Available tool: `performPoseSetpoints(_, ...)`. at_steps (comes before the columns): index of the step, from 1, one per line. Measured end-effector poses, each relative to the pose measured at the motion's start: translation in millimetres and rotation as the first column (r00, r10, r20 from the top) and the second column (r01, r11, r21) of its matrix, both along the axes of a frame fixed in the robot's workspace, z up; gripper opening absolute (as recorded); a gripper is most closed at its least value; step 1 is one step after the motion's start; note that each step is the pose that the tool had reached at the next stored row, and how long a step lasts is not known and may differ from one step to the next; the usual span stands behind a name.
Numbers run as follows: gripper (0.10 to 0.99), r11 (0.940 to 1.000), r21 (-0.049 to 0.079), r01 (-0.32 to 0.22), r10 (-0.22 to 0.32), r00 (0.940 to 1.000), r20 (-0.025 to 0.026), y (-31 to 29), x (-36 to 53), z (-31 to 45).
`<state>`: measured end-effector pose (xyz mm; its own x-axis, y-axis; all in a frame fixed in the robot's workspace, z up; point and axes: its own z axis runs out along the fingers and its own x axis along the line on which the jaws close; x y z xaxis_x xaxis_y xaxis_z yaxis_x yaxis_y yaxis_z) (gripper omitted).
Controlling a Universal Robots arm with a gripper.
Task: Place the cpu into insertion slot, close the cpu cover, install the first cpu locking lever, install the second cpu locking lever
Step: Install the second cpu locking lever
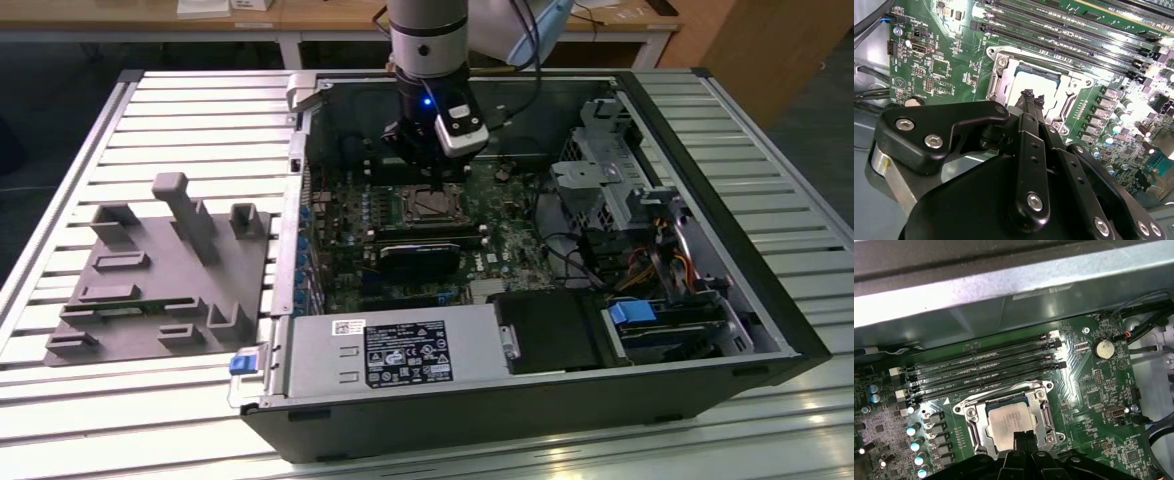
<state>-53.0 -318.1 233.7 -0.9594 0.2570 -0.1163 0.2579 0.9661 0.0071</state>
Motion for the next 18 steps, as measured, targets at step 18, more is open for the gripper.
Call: performPoseSetpoints(18,0.102,1.0,0.0,0.0,0.0,1.0,0.0,-12.7,0.0,2.9)
